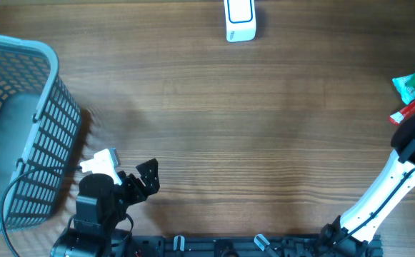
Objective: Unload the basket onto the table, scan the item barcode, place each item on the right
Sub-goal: 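Place the Sriracha bottle at the right table edge and release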
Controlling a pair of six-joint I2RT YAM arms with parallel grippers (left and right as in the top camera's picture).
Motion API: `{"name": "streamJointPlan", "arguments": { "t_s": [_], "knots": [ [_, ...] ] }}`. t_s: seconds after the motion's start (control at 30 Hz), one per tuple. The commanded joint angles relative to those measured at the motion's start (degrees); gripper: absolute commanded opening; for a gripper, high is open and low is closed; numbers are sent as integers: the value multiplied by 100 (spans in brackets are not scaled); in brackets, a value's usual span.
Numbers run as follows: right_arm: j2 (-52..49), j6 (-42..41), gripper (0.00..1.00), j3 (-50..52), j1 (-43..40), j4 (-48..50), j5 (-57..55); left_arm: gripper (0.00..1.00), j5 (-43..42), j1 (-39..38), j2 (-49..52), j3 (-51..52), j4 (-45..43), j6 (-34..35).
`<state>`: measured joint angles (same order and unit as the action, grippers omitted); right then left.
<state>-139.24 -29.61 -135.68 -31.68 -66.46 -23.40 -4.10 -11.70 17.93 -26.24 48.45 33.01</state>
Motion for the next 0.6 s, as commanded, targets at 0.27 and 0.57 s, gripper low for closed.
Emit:
{"name": "streamJointPlan", "arguments": {
  "t_s": [0.27, 0.57],
  "knots": [
    [15, 103, 85, -240, 131, -184, 221, 100, 79, -24, -37, -72, -13, -129],
    [2507, 118, 88, -350, 293, -352, 4531, 100, 79, -24, -37, -72, -13, -129]
  ]
}}
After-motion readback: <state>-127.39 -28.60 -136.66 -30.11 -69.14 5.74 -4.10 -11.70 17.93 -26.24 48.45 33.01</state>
